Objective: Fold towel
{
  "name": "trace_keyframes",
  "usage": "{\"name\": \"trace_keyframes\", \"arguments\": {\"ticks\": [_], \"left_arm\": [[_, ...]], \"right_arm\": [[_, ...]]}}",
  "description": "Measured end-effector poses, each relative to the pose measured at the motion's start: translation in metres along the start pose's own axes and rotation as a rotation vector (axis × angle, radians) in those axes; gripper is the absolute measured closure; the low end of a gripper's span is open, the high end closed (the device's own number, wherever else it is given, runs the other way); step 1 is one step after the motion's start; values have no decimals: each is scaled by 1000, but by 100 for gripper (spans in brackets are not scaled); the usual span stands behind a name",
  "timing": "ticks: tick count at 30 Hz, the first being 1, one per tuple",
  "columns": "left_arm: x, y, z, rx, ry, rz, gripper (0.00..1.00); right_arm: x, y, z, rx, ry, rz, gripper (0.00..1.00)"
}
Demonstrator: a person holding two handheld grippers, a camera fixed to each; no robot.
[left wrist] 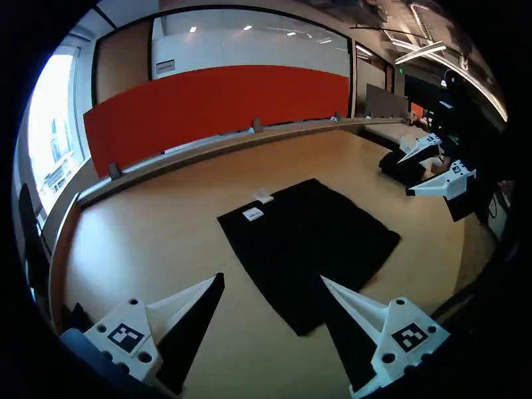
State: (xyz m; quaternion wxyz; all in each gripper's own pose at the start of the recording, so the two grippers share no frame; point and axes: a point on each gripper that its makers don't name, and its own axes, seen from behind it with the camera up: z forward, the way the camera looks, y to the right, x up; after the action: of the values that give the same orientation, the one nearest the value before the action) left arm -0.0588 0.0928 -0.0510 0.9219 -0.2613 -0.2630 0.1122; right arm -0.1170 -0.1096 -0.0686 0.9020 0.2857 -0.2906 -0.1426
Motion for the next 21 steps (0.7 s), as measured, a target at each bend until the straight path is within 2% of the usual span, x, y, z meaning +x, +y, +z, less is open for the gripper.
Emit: {"name": "trace_keyframes", "arguments": {"ticks": [14, 21], "left_arm": [[-59, 17, 29, -56, -124, 25, 4], [-80, 24, 37, -85, -177, 15, 4]], "right_arm": [[-58, -21, 26, 66, -117, -19, 0], [-80, -26, 34, 83, -164, -19, 0]]}}
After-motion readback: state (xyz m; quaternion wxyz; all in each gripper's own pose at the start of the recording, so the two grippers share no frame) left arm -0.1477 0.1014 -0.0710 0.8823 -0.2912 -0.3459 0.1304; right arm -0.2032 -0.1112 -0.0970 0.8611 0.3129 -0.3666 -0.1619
